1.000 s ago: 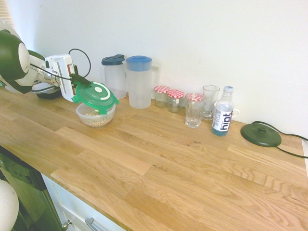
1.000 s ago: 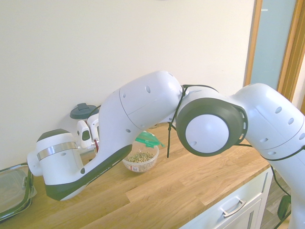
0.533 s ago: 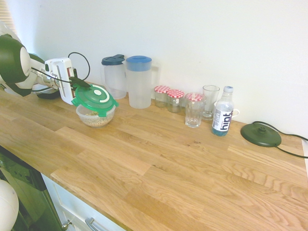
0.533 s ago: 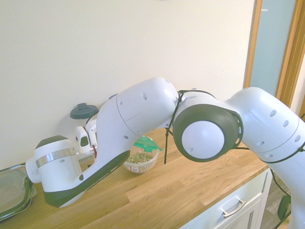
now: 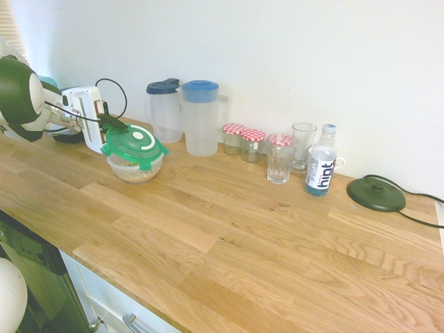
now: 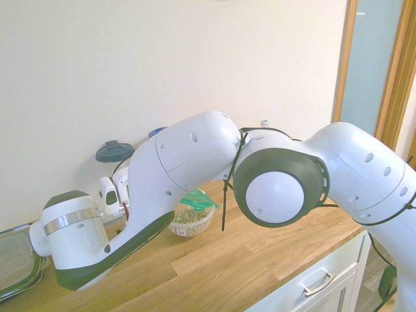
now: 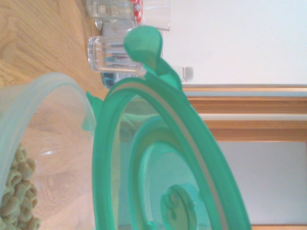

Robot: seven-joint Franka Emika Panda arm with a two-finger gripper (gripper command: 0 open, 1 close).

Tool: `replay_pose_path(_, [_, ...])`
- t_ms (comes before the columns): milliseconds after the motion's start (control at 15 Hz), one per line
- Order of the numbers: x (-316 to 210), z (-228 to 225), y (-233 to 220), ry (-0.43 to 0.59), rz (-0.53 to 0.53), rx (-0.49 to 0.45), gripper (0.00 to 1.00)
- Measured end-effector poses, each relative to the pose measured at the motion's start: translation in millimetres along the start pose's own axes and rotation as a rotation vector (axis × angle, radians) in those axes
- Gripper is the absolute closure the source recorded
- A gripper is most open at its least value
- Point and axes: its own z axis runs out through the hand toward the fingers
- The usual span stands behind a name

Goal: Cover the lid of food container

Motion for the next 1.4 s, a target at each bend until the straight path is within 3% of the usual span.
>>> replay_pose_path(400, [-9, -10, 2, -0.006, -0.02, 0.026, 0.0])
replay_pose_path(933, [-9, -54, 25, -0.109, -0.061, 0.174, 0.0])
replay_pose_path(1400, [27, -76, 72, -0.308, -0.111, 0.318, 0.0])
